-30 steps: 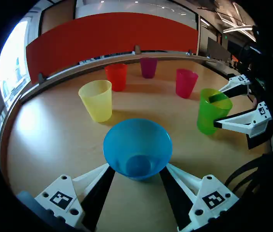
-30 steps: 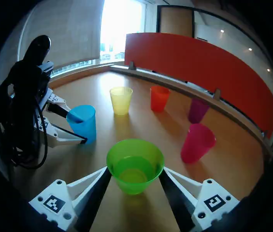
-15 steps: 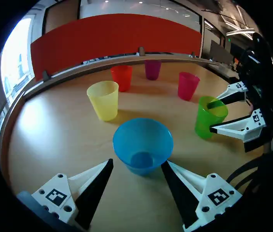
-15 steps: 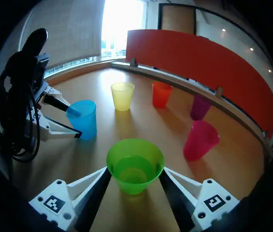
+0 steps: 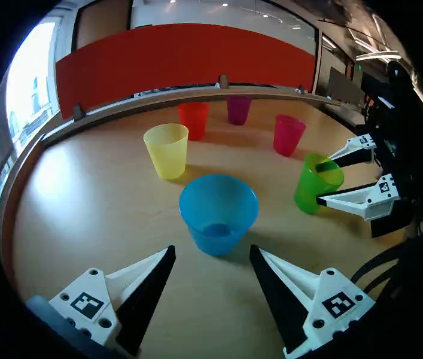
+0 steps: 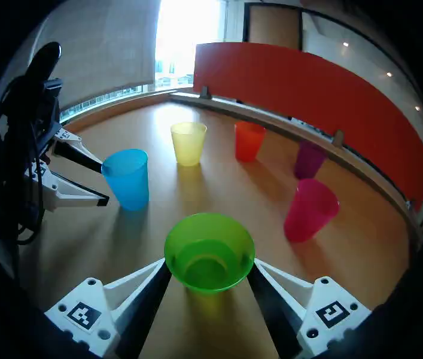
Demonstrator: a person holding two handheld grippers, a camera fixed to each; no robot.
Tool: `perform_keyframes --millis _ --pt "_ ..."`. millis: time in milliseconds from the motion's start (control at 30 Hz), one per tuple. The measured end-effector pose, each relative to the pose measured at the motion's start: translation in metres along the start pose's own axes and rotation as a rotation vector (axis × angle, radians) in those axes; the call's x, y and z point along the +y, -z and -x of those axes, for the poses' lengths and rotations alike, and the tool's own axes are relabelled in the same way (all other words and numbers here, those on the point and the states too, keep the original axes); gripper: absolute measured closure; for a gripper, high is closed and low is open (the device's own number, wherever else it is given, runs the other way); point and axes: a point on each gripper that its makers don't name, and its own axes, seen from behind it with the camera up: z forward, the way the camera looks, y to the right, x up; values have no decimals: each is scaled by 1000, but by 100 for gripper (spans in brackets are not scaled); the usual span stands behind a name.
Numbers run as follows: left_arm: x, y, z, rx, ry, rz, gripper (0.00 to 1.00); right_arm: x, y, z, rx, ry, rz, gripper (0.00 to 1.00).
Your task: Pour water
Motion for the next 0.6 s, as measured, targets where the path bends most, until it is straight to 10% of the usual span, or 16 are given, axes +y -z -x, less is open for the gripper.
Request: perform_keyframes --millis 600 --pt "-1 15 5 3 23 -10 8 3 6 -4 13 -10 23 2"
